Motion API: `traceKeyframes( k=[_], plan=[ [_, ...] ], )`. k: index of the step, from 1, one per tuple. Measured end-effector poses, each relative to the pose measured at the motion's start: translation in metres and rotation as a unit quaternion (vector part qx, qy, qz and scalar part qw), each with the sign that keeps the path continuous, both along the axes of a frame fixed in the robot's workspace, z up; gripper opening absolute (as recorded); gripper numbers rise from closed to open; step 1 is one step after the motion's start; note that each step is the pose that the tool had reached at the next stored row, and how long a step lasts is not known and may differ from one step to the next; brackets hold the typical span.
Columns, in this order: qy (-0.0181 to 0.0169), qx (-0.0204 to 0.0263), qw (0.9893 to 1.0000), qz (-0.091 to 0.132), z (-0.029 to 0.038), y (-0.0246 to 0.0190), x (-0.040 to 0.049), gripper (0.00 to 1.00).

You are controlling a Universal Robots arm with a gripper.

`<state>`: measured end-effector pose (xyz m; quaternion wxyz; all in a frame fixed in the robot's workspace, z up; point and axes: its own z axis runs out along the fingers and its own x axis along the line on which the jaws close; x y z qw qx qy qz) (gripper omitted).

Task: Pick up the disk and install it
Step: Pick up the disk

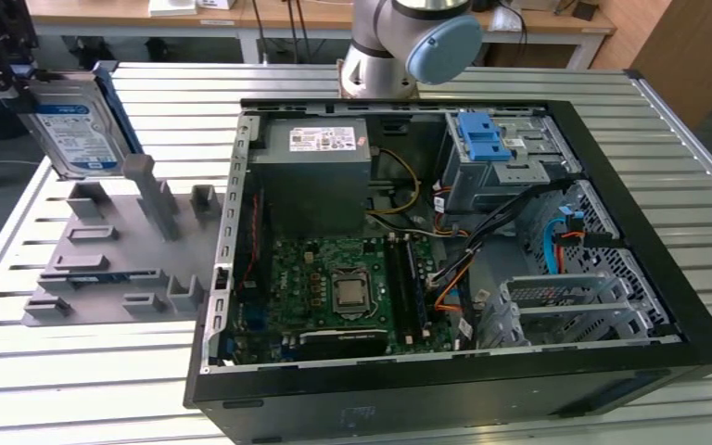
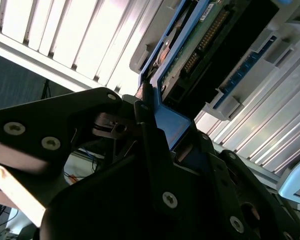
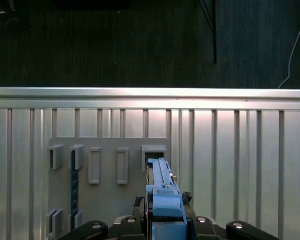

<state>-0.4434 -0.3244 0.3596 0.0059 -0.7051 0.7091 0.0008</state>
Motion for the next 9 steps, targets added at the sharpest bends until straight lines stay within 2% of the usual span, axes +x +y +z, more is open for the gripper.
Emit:
traceKeyframes(
  k=[9],
  plan=[
    [0.0000, 0.0001, 1.0000, 0.000, 0.0065, 0.0000, 0.0000, 0.36]
  ],
)
